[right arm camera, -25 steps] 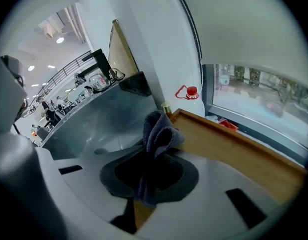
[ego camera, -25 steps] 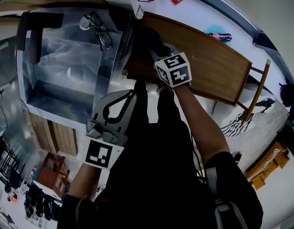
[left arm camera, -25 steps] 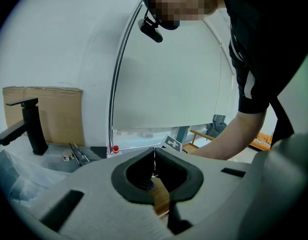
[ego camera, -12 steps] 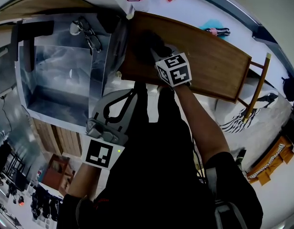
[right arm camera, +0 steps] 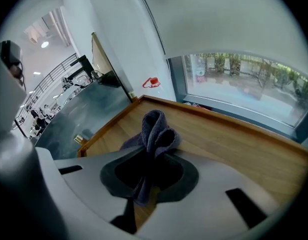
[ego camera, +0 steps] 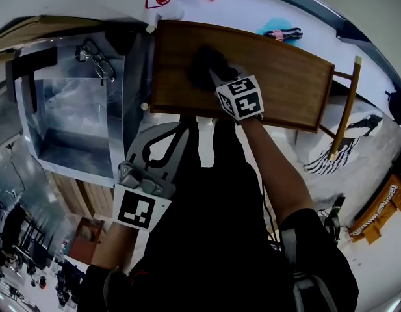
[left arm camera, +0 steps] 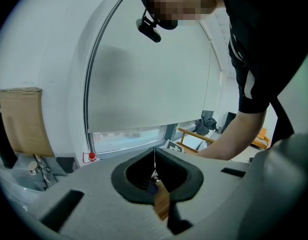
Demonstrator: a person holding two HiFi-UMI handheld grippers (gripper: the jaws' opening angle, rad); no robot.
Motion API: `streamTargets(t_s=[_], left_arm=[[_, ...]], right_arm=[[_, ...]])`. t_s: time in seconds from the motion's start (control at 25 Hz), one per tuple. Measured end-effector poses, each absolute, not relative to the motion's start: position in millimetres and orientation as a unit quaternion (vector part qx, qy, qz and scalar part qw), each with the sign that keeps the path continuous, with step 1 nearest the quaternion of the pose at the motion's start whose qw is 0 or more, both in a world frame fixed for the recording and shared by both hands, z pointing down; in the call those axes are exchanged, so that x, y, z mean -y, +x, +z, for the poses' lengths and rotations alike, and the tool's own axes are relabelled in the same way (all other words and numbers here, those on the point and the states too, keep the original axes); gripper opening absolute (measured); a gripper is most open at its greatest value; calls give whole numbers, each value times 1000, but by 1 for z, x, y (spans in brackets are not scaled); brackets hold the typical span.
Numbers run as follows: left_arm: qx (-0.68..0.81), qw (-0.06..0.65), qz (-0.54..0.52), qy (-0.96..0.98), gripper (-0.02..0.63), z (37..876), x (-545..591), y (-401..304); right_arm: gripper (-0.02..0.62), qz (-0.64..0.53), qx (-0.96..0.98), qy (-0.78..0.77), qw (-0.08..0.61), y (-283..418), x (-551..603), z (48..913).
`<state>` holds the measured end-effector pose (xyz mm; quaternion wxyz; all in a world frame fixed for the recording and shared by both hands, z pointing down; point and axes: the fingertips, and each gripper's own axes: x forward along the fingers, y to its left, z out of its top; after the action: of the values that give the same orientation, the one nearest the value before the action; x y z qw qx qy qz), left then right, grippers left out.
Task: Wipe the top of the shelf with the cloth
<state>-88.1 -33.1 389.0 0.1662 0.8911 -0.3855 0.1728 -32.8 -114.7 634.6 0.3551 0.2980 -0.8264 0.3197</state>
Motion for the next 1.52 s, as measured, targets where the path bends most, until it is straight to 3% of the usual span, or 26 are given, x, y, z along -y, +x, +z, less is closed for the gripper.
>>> streamTargets(t_s=[1.52], left_arm=[[273, 126, 185, 935, 23, 377, 44, 116]], right_arm=[[46, 355, 740, 460, 340, 269, 108, 636]])
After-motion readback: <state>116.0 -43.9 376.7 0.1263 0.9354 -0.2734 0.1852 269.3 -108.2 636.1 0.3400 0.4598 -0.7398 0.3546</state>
